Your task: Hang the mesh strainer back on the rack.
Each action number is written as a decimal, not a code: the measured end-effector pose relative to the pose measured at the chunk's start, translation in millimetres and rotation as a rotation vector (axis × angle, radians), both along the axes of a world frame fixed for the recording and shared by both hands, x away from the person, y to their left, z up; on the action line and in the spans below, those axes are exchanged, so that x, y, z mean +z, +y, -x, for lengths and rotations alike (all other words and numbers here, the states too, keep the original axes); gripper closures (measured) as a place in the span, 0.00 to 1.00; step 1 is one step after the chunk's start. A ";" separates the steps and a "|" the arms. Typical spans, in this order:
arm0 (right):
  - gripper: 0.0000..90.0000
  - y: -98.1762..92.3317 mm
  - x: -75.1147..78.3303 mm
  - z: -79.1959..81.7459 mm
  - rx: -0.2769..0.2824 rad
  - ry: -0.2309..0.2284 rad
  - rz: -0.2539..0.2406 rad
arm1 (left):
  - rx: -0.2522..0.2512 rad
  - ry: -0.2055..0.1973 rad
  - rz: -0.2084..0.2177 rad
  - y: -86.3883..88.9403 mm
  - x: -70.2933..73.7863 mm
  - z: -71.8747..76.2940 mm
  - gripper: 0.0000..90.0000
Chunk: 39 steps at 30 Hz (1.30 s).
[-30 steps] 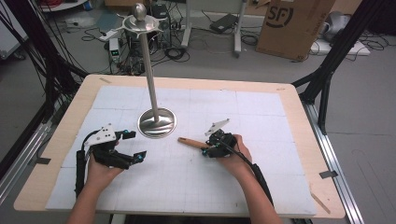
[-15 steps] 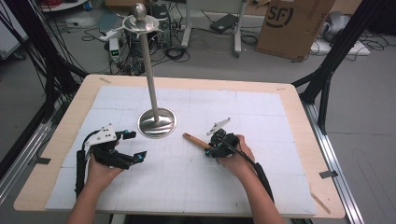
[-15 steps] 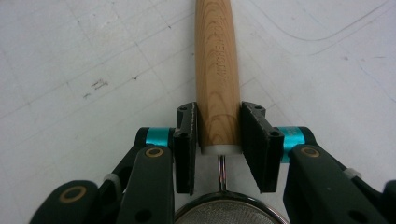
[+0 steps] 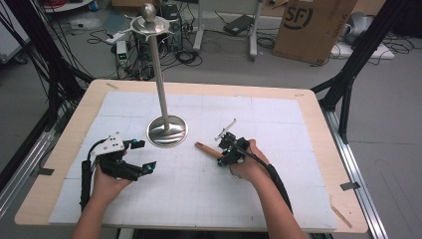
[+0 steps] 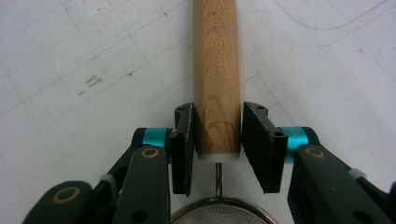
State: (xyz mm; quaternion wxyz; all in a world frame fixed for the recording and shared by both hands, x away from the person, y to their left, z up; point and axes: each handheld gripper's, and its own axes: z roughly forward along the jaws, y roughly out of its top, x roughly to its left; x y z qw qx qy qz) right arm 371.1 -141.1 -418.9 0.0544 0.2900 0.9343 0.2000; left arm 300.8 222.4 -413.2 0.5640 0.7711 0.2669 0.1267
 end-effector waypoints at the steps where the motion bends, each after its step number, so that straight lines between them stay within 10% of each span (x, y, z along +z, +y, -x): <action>1: 0.71 1.0 0.1 -0.2 -0.003 0.001 0.005 | 0.001 -0.001 0.001 0.2 0.0 -0.2 0.11; 13: 0.76 3.0 1.0 7.2 0.037 -0.062 0.021 | -0.001 0.004 -0.001 0.0 -0.5 -0.4 0.11; 20: 0.76 -4.4 23.0 5.3 0.043 -0.186 -0.143 | 0.001 0.004 0.000 0.6 -0.5 -0.9 0.11; 39: 0.76 -25.3 78.1 9.4 0.042 -0.337 -0.425 | -0.005 0.004 0.001 -1.0 -0.9 -0.6 0.11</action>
